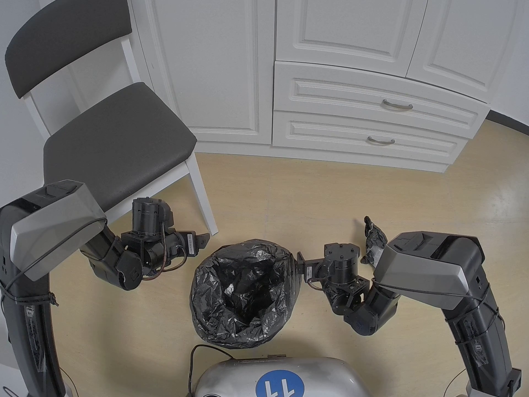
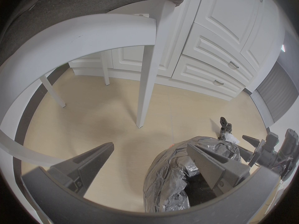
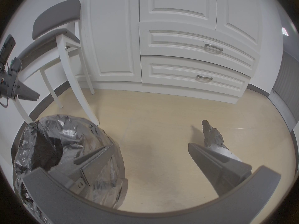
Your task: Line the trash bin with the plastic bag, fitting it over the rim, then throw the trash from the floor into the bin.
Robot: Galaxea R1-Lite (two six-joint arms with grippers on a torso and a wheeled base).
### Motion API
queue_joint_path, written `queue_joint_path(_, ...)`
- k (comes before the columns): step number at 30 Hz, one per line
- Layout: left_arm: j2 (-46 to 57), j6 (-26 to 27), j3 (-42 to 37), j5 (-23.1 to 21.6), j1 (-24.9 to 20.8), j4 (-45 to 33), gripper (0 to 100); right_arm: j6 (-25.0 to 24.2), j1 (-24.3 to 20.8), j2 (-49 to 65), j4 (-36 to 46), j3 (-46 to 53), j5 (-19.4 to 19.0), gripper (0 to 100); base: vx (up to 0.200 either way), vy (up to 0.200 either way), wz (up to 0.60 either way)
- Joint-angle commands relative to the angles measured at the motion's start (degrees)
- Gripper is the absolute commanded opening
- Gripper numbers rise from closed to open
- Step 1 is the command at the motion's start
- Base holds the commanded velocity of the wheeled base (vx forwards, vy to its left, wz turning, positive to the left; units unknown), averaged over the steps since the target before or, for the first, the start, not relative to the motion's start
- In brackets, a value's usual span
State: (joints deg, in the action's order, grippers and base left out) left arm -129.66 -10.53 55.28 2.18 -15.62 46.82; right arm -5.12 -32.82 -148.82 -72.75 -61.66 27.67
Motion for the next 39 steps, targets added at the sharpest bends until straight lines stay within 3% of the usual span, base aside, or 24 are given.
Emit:
queue_joint_path(1, 0.11, -0.01, 0.0, 0.02, 0.06, 0.02, 100, -0.15, -0.14, 2.31, -0.46, 0.49, 0.01, 100, 0.0, 0.0, 0.0)
queue_joint_path(8, 0.02, -0.01, 0.0, 0.02, 0.06, 0.02, 100, -0.24, -4.01, 1.87, -3.89, 2.07, 0.36, 100, 0.0, 0.0, 0.0)
queue_joint_path(20, 0.11, 0.07, -0.09, 0.02, -0.03, 0.02, 100, -0.15, -1.46, -3.67, -3.1, -1.62, -0.07, 100, 0.0, 0.0, 0.0)
queue_joint_path(39, 0.64, -0.1, -0.62, -0.16, -0.03, 1.08, 100, -0.15, -1.64, 0.99, -3.01, 2.33, -0.78, 100, 0.0, 0.0, 0.0)
